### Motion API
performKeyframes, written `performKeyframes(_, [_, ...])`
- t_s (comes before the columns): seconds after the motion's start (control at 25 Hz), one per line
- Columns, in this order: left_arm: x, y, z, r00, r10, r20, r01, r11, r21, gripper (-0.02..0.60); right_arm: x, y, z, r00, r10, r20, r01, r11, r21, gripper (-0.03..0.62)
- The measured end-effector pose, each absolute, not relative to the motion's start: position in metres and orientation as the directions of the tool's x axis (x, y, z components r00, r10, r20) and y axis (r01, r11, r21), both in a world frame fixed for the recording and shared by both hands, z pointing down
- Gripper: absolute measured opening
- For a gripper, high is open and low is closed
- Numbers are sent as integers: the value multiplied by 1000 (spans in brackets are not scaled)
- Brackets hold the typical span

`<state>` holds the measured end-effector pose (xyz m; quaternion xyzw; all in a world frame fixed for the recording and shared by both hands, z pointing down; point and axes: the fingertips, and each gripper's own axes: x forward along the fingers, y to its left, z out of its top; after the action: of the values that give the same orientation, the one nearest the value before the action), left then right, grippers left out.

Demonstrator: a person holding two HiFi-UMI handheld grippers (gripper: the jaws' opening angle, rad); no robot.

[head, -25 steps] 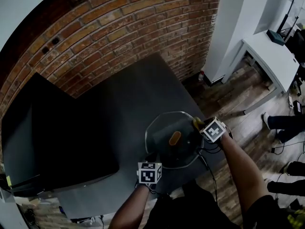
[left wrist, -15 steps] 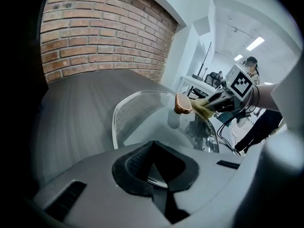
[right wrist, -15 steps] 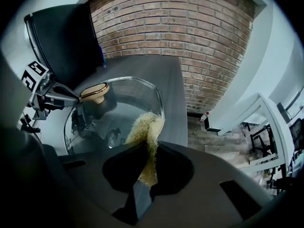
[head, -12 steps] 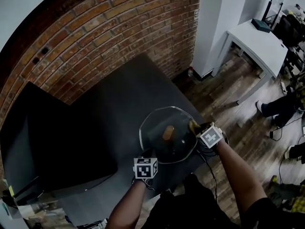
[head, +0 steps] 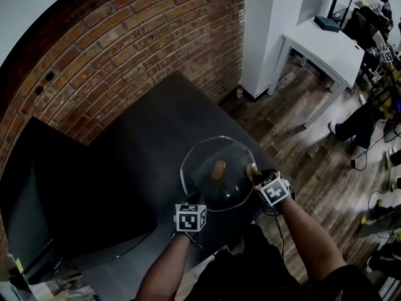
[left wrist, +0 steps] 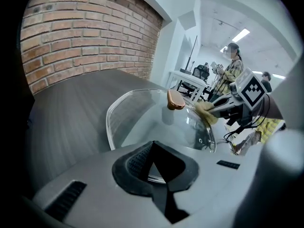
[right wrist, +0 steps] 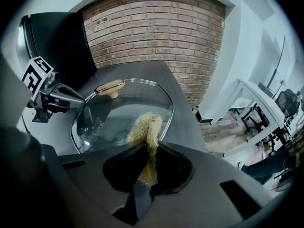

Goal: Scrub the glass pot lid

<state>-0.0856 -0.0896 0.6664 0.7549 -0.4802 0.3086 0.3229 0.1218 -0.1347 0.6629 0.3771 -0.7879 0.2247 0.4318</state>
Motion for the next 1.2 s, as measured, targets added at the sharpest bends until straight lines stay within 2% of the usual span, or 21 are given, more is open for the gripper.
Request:
performKeyframes(0.64, [-83,-88,665,428,-490,759,-865,-464,189,34,79,-72,660,-265,-554,789,-894,448,15,47])
performKeyframes(0.88, [-84,-89,665,443,-494,748,-856,-480,190,33,45,-56,660,-264,-579,772,-888,459,40,46])
performKeyframes(1.2, [-83,-87,665,451,-492,745,-850,-491,190,34,-19,-38,662,-345,-533,773,-829,559,16,47])
